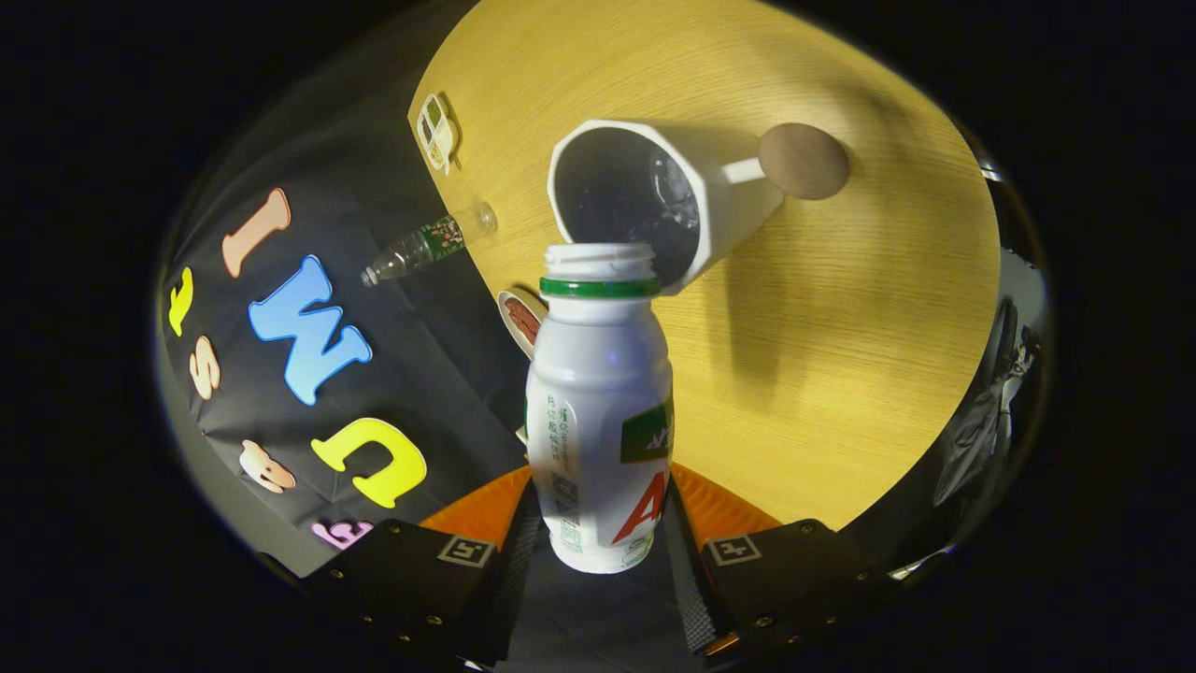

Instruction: Take the bottle from table, then pour the juice into the cup, finally place the bottle on the coaster

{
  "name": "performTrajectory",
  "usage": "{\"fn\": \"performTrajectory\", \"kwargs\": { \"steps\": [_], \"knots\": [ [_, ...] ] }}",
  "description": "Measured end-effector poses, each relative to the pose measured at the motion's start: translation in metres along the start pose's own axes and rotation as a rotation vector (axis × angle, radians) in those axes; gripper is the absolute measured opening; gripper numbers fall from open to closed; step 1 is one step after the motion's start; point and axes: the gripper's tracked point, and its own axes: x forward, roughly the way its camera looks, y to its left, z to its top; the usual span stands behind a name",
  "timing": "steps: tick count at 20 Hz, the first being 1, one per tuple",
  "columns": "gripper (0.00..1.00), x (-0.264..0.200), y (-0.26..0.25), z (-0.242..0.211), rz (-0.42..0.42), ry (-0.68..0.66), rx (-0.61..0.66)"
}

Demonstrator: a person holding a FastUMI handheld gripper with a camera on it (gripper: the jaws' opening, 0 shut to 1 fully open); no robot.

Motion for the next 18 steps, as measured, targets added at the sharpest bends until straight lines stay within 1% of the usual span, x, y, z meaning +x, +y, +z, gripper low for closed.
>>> {"fn": "performTrajectory", "kwargs": {
  "steps": [7, 10, 18],
  "knots": [
    [0.68, -0.0078, 0.0023, 0.0041, -0.009, 0.01, 0.032],
    [0.68, -0.009, 0.004, 0.0015, -0.017, 0.025, 0.06],
    [0.68, -0.0092, 0.0065, -0.0057, -0.023, 0.051, 0.082]
  ]
}}
